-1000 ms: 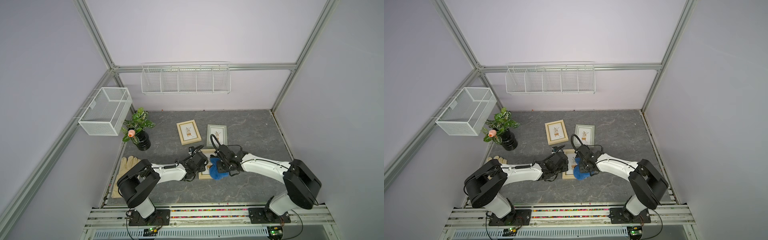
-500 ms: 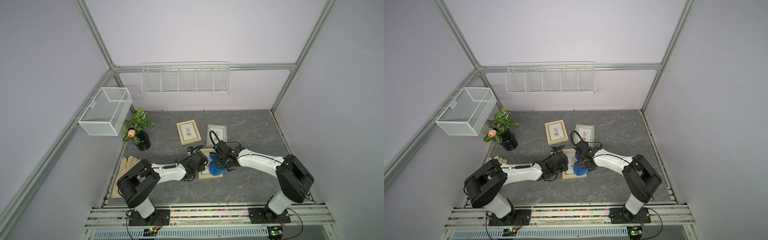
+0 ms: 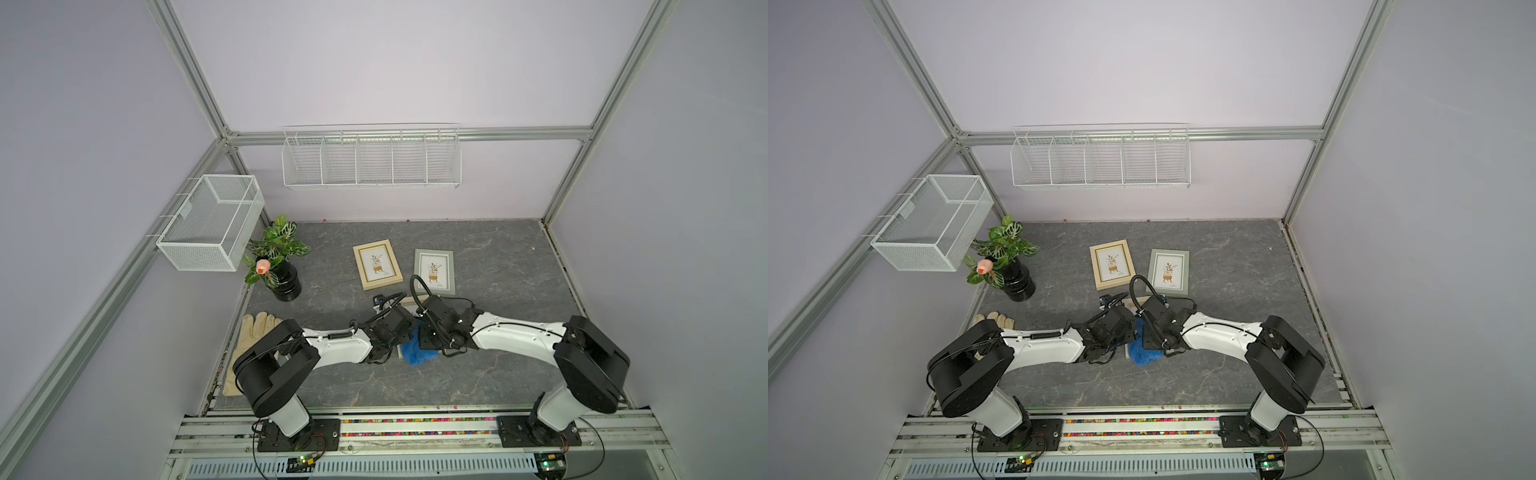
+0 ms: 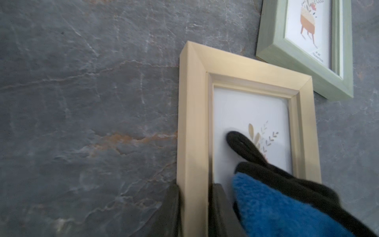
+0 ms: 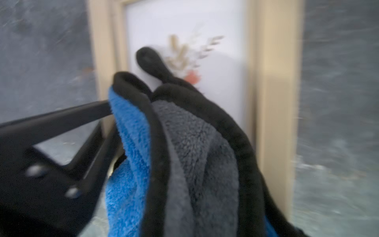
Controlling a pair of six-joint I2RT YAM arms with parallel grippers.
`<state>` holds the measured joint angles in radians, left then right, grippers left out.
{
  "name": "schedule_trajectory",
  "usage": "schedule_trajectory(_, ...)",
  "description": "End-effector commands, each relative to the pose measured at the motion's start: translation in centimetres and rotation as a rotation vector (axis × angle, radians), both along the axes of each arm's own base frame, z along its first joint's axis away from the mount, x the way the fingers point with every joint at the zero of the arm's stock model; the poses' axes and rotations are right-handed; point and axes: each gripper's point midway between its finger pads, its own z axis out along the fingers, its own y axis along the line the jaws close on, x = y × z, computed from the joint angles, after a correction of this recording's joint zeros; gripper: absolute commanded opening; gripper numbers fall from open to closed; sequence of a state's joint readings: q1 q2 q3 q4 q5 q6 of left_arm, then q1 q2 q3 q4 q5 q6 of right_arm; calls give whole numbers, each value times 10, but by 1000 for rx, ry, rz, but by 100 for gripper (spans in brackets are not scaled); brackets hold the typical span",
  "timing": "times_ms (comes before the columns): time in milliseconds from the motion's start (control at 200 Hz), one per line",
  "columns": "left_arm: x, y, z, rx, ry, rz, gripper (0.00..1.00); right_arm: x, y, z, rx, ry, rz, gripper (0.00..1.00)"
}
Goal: Wipe the picture frame with a cloth
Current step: Wipe the dirt from the picture frame.
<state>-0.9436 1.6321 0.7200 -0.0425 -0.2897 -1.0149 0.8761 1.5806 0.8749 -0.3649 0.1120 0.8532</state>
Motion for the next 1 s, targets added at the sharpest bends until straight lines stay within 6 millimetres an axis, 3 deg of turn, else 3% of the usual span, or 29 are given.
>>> schedule_trajectory(0, -38, 41, -46, 151, 174, 25, 13, -22, -68, -19, -233, 59, -53, 7)
schedule_trajectory(90, -37, 40, -47, 152, 174, 25, 13, -24, -59, -16, -215, 55, -26, 7)
schedule_trajectory(250, -37, 36, -50, 164, 181, 12, 13, -28, -1, -12, -48, 75, 43, 7)
schedule_trajectory(350, -37, 35, -48, 163, 178, 9, 13, -26, 20, -13, -13, 89, 63, 7)
schedule_trajectory(445, -37, 36, -47, 162, 175, 10, 13, -24, 3, -20, -66, 97, 38, 7)
schedule_trajectory(575, -36, 37, -46, 160, 168, 12, 13, -20, -55, -25, -154, 85, -47, 7)
schedule_trajectory(650, -37, 36, -47, 160, 169, 8, 13, -16, -74, -19, -207, 61, -57, 6)
schedule_trajectory(710, -36, 35, -46, 161, 166, 4, 13, -14, -72, -16, -202, 59, -50, 7)
schedule_trajectory(880, -36, 29, -45, 165, 160, -19, 12, -3, -35, -20, -120, 79, -7, 7)
schedule_trajectory(995, -36, 26, -44, 167, 156, -30, 12, 32, -20, -9, -105, 22, -12, 7)
